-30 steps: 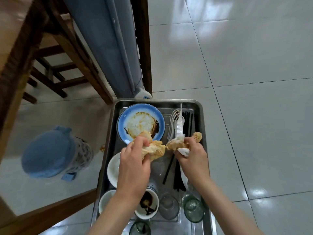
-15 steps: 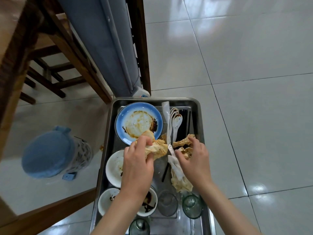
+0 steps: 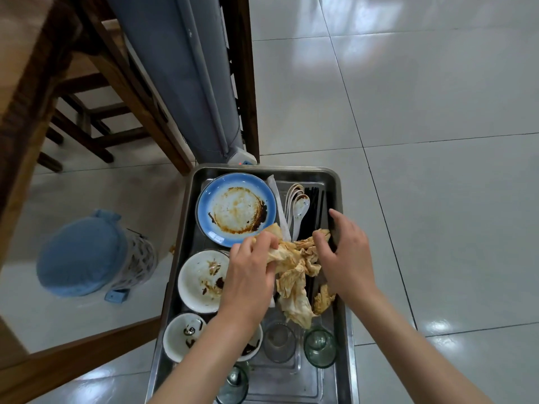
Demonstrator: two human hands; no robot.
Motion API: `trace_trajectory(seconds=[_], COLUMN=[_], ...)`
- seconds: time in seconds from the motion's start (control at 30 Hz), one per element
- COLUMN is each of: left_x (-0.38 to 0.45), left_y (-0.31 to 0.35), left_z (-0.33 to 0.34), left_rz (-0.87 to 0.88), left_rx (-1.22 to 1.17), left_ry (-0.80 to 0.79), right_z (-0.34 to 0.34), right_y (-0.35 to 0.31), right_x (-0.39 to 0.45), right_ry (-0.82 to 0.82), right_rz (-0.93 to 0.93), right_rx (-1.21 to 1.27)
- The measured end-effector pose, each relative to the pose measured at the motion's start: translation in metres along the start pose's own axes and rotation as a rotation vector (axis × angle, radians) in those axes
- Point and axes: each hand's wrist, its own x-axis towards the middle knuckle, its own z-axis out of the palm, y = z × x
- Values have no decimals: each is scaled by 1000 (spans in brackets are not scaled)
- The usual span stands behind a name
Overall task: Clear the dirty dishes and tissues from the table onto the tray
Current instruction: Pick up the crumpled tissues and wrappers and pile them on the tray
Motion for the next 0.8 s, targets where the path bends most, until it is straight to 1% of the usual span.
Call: trace_trajectory(seconds=[0.2, 0.33, 0.8], left_x=[4, 1, -7], left_y=[-4, -8, -6], left_z=[10, 11, 0], left_rz=[-17, -47, -60], left_rx=[-6, -46, -158], left_ry=[-48, -45, -19], right_z=[-7, -5, -8], right_y=[-3, -5, -10], right_x=[7, 6, 1], right_ry=[-16, -24, -42], right_rz=[-32, -25, -37], right_rx=[-20, -24, -53])
